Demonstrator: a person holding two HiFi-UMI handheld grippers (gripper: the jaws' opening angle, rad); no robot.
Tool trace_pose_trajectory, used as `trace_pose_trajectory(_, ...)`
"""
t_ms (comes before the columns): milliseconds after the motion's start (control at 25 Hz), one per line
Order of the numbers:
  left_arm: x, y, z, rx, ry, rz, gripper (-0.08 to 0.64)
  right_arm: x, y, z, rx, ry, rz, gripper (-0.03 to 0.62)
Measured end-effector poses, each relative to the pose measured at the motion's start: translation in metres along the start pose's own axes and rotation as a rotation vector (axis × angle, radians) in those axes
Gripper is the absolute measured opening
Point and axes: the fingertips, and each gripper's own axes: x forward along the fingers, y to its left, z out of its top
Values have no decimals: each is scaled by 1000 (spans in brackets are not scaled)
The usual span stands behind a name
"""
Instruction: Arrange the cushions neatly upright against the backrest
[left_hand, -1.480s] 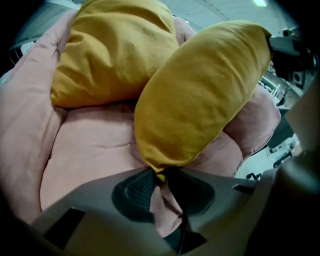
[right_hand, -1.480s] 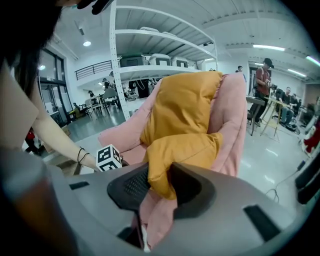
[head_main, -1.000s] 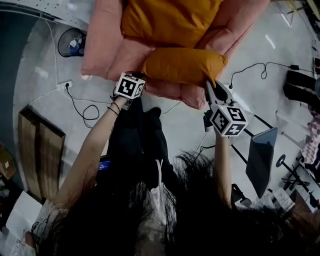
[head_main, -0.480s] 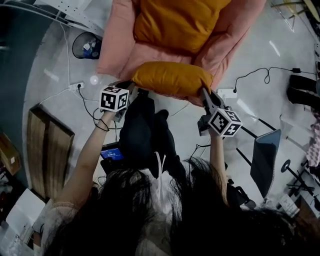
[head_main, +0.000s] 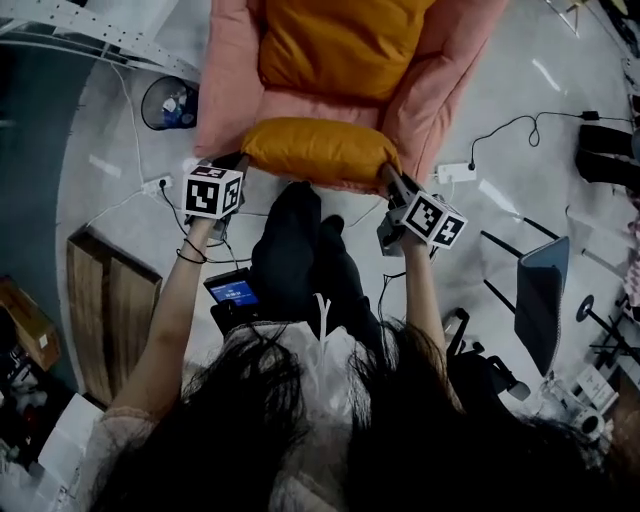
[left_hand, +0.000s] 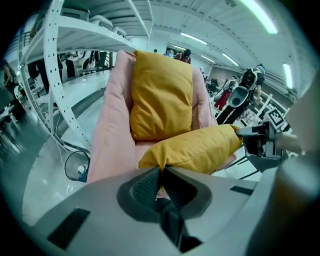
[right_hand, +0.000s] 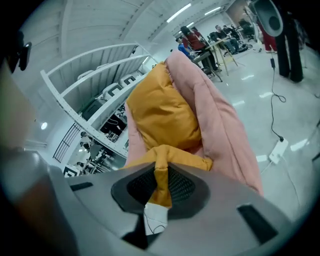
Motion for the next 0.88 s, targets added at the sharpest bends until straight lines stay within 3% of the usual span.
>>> trace_pose_trajectory(320,43,39,45,39,78,32,37,52,-17,7,102,44,-65,60)
trace_pose_trajectory(640,114,66,51,16,243,-29,37,113,-61,12,125,160,-203,60)
trace_pose_trajectory(880,153,83,78,-41,265,-91,37,149,-77,34,170,152,-201,61)
